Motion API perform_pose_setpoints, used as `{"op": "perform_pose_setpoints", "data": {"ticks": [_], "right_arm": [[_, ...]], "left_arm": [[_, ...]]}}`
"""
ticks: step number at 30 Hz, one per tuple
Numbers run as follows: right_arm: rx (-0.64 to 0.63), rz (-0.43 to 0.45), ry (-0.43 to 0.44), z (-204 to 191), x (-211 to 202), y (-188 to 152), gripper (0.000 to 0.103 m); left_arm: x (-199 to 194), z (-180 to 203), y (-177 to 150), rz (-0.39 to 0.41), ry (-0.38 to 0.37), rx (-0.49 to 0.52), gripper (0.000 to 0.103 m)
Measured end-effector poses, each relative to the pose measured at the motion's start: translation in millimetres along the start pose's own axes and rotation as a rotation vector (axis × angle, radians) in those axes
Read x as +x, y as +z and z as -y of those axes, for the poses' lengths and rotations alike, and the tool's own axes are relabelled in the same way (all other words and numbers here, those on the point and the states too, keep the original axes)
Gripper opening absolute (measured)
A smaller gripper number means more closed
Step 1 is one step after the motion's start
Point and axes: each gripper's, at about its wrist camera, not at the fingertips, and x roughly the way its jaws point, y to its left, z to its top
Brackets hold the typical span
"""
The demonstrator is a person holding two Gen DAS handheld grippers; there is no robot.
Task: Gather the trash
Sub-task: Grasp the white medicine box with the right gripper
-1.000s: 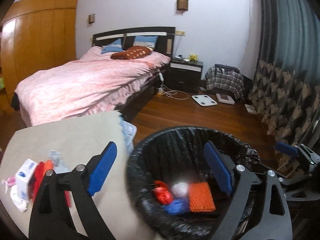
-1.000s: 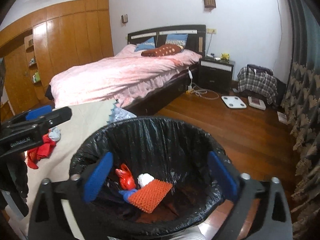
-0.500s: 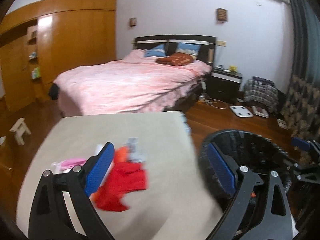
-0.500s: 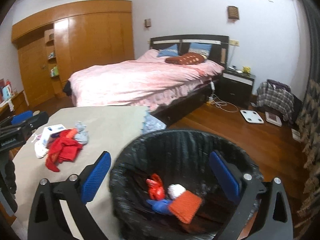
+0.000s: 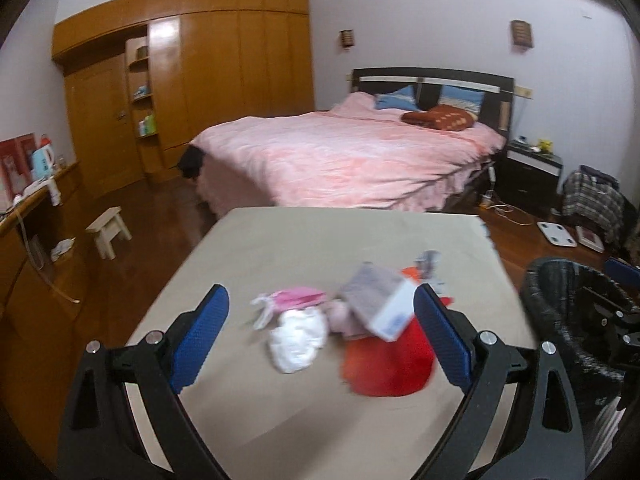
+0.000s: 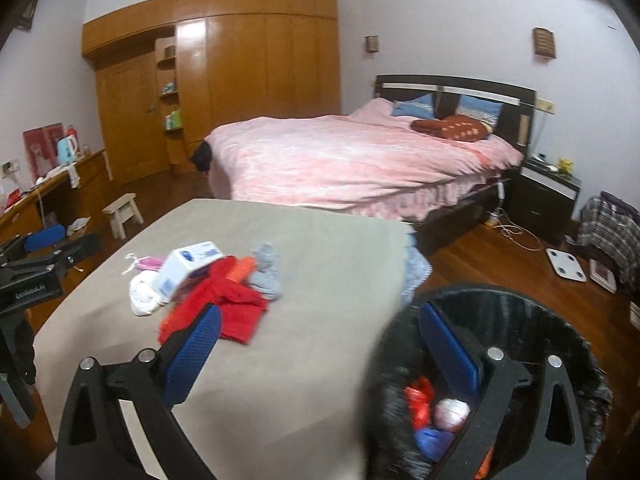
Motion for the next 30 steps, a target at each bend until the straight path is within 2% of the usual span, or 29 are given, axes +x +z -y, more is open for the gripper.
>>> {"op": "perform_pose_setpoints", "data": {"ticks": [7,17,29,30], "right_arm": [[-0.035,-0.034,0.039,-45.1,36.6,11.7,0.097],[-0.066,-0.089,0.113,-95.6,79.9,18.4,0.094],[-0.218,-0.068,0.125,-145.1,103.1,16.1,0.093],[-0.228,-0.073,0.122,-147.4,105.9,15.1,0.091]], "left_arm": [[10.1,-42.7,-5.7,-0.016,0.056,-0.032,0.091],[32.4,-75.3,-4.3,-0.030,0.089,-0.051,0.091],[44.0,-101.4,-12.8,-0.055,0.116,-0.081,0.091],[44.7,-102.8,-14.3,-0.057,0.116,-0.085,0.091]]}}
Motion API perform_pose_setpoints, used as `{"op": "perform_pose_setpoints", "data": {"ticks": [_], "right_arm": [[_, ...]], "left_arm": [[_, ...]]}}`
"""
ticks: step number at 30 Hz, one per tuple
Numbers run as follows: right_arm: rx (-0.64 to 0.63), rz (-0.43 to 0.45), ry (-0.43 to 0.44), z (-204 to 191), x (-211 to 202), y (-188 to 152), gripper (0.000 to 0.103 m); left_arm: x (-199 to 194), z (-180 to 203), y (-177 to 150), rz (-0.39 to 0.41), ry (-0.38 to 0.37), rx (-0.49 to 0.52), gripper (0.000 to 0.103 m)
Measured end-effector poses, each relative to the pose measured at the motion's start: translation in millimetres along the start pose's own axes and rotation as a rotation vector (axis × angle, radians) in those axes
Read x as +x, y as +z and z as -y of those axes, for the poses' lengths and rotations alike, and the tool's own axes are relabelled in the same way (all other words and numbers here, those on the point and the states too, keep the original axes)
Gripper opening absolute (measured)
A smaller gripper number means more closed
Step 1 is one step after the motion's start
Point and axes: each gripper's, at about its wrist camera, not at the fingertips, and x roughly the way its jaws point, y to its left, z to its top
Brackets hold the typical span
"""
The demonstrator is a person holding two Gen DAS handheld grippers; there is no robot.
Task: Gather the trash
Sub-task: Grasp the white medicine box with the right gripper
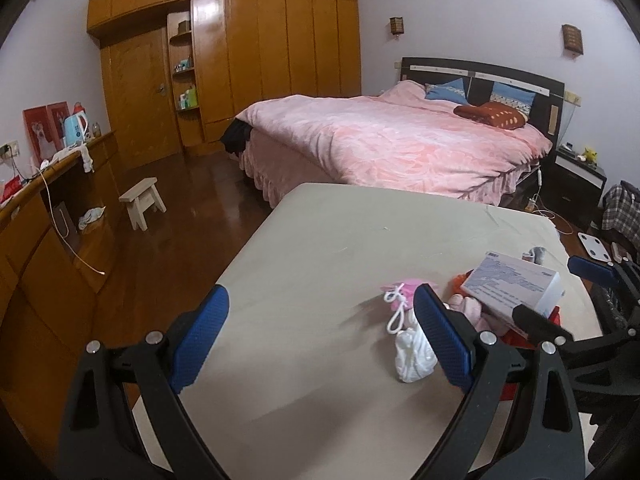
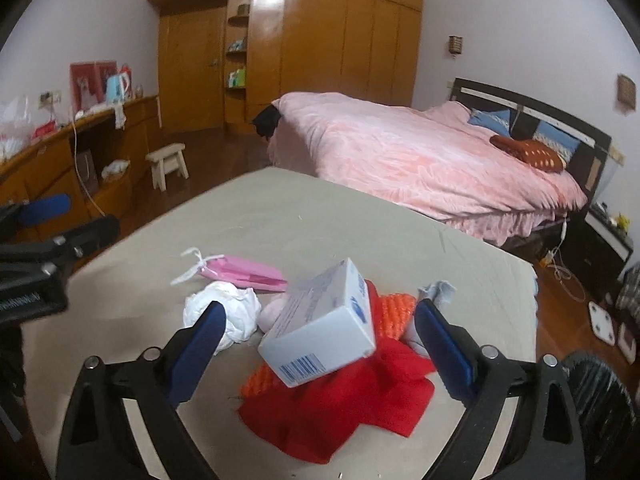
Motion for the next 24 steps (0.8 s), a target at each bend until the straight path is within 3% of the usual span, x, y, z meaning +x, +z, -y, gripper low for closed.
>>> {"op": "perform_pose_setpoints", "data": {"ticks": [4,11,24], "right_arm": [[-0.014,-0.047,0.031,-5.4,15.1,-3.2,0.081],[-0.033,-0.083,0.003,-6.1,29.3,-11.5,0.064],[0.199,-0.066,0.078,46.1,-5.2,-14.5,0.063]], "left_arm": [[3.8,-4.0,-2.7,-0.008,0.003,-0.013,0.091],[11.6,-4.6,-5.4,-0.028,-0.007,-0.022,0.091],[13.6,16.7,-11.9,-0.046,-0.047,0.002,0.091]]}}
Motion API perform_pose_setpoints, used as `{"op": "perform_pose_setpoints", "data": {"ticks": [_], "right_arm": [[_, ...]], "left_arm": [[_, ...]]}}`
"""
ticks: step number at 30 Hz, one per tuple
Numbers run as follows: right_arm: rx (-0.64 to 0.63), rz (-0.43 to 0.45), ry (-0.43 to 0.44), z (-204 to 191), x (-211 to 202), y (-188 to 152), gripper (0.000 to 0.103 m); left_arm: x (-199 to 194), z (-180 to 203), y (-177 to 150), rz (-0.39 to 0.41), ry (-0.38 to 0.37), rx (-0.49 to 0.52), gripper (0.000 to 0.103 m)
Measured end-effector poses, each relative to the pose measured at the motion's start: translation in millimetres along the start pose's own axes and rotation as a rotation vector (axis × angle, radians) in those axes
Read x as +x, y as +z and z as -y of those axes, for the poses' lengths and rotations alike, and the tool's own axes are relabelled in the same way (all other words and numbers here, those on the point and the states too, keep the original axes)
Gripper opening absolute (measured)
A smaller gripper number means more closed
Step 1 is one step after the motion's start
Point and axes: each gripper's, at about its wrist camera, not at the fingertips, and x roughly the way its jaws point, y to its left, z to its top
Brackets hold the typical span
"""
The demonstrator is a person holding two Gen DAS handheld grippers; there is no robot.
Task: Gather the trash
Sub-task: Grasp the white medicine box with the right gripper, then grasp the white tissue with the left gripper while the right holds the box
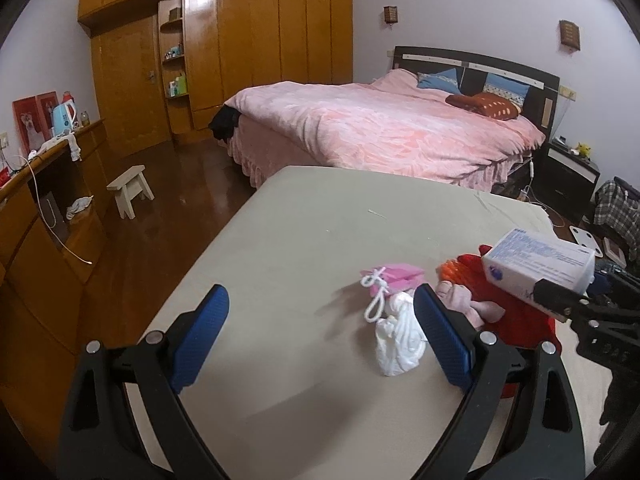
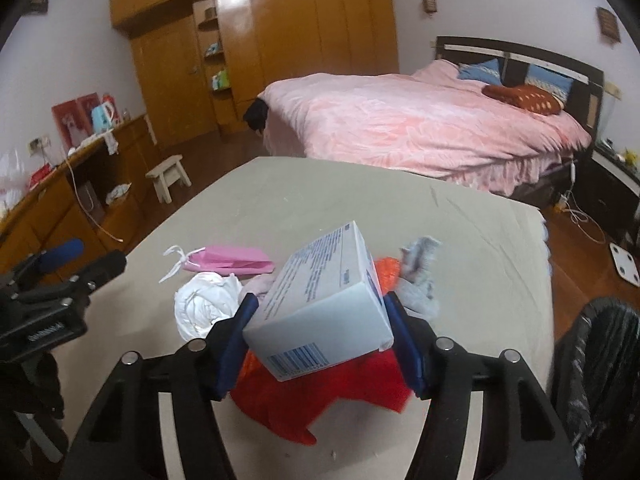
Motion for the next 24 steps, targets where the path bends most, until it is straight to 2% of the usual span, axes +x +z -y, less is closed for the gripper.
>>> {"op": "perform_pose_setpoints", "data": {"ticks": [7,9,10,17,19,20,24], "right_arm": [[0.000,-0.070,-0.044,12.4,1.8,-19.4,0.065],[0.007,-0.061,-0.057,16.0,2.1,-21.4,0.072],[0.006,-0.054,-0.067,17.2,2.3,-21.1,0.072],[0.048,-0.057,-0.013,29.0,11.5,-13.9,0.072],[0.061,-0.063,-0.005,31.5,12.5,-13.9,0.067],[0.058,-0.071,-0.002,32.6,13.5,-14.2,0.061],[0.068,-0.074,0.017,36.3,9.6,-16.5,0.061]], "left_arm": [[-2.3,18.7,-2.8,-0.004,-0.024,0.018,0.091],[-3.4,21.9,-3.4,-0.003,-0.026,0.024,0.091],[-3.9,23.2,-3.4,-0.003,-0.026,0.028,0.091],[-3.0,24.5,-2.2,-0.004,-0.026,0.036,0.091],[-0.8,26.2,-2.6,-0.008,-0.028,0.040,0.091],[-0.4,27.5,-2.7,-0.010,-0.029,0.042,0.091],[2.3,34.5,-5.1,-0.018,-0.041,0.051,0.091]]}}
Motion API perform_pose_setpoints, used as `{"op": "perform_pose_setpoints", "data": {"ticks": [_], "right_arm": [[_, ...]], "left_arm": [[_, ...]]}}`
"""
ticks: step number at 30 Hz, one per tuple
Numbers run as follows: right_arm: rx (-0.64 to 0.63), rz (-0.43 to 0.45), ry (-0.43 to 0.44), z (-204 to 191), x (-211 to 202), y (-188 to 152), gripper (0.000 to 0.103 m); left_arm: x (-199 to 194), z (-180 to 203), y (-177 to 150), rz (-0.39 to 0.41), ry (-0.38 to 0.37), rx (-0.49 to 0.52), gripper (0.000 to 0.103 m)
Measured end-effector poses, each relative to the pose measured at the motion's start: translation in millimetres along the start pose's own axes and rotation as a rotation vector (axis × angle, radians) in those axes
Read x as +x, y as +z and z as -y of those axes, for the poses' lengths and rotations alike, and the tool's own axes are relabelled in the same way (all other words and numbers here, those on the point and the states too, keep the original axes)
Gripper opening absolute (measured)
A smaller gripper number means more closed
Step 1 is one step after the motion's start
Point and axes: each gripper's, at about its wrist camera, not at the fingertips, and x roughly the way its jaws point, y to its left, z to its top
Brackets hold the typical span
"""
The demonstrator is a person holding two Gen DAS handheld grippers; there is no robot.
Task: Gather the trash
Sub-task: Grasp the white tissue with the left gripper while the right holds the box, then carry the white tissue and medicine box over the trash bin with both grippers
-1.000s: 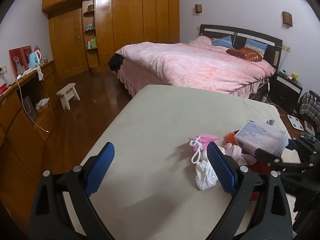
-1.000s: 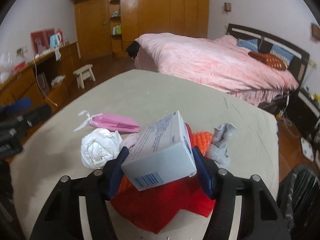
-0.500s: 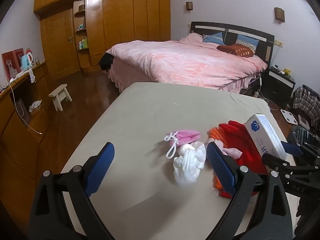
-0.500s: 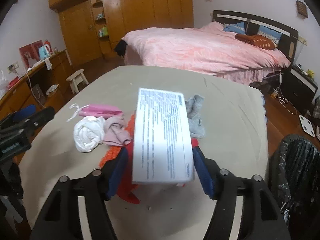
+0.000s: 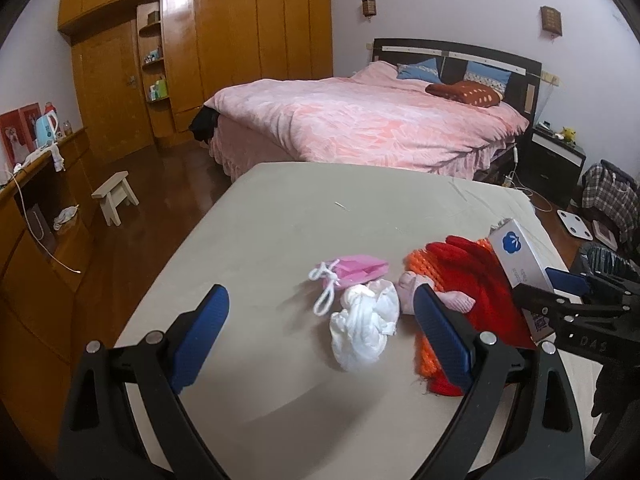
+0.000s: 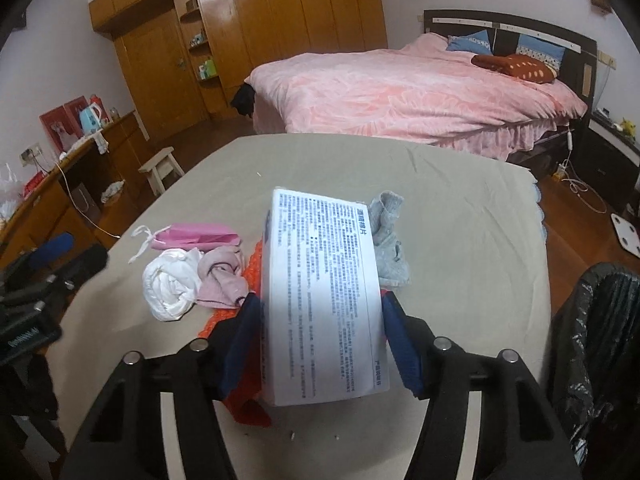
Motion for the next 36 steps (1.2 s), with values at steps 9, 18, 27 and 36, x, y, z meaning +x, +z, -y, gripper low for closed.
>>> {"op": "perform_pose_setpoints", "data": {"ticks": [9,18,27,36], "right_arm": [[-0.017,0.052,-0.032,5.9,-24.6,-3.6,0.061],[-0.032,0.033,-0.048,10.9,-20.6,-11.8,0.061],[-0.043,0.043,-0.054,13.4,-26.8,-13.2,0.061],[-0.066,0.072,-0.060,12.8,-50.9,-15.0,0.061]], "left_arm": [[19.6,26.9,-18.1,-0.050,-0.036,0.043,0.074],[64.0,30.1,-30.6,-0.147,0.013,0.027,0.072],[73.0,34.2,-29.1,-0.174,-0.013,0.028,0.031],[18.7,39.6,-32.0,-0.112,-0.041,0.026,0.030]]}}
